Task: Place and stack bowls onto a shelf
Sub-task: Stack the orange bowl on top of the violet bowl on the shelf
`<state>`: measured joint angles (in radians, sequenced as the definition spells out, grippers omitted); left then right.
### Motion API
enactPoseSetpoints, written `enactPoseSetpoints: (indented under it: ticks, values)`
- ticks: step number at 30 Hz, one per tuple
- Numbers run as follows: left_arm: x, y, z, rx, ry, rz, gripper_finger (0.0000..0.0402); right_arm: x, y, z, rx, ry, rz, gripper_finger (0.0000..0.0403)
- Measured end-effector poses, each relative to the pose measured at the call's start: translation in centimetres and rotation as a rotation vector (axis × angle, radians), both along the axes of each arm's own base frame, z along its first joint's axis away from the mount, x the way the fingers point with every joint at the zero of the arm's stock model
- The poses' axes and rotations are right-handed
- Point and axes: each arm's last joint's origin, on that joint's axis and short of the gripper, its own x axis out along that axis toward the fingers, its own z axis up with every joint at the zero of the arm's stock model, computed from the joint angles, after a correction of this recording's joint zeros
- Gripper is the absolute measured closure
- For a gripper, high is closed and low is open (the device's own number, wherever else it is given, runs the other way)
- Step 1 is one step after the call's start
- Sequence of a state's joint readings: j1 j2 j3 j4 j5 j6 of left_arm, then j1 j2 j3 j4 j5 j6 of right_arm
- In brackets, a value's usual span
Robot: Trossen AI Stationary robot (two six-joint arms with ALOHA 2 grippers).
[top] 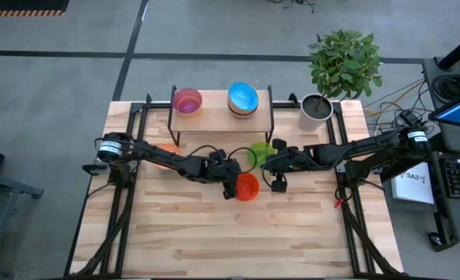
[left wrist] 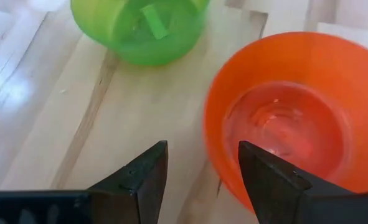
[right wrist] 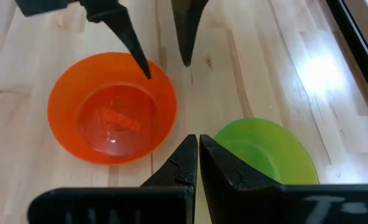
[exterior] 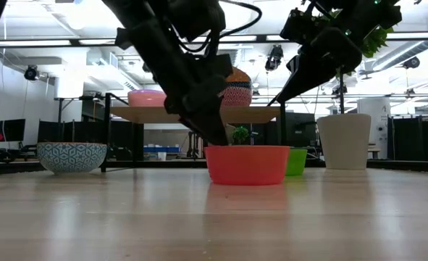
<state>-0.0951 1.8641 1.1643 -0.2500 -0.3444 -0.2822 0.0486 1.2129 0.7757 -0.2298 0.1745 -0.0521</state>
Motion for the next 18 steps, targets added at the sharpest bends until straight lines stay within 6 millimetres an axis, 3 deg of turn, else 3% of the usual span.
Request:
enactPoseSetpoints:
  ticks: [4, 11, 15, 18]
  values:
    - [0.3, -0.1, -0.2, -0.017, -0.020, -0.006, 0.0226, 0.0, 0.0, 0.0, 0.000, -0.002, 0.000, 0.0394]
    - [0.7, -0.2, -2.7, -0.032, 0.027, -0.008, 0.0246, 0.0, 0.0, 0.0, 0.000, -0.003, -0.001, 0.0394]
    - [0.7, -0.2, -2.7, -0.029, 0.026, -0.012, 0.0284, 0.0, 0.0, 0.0, 0.000, -0.003, 0.000, 0.0394]
    - [0.7, -0.2, -2.5, -0.040, 0.017, 0.002, 0.0336, 0.0, 0.0, 0.0, -0.001, -0.002, 0.000, 0.0394]
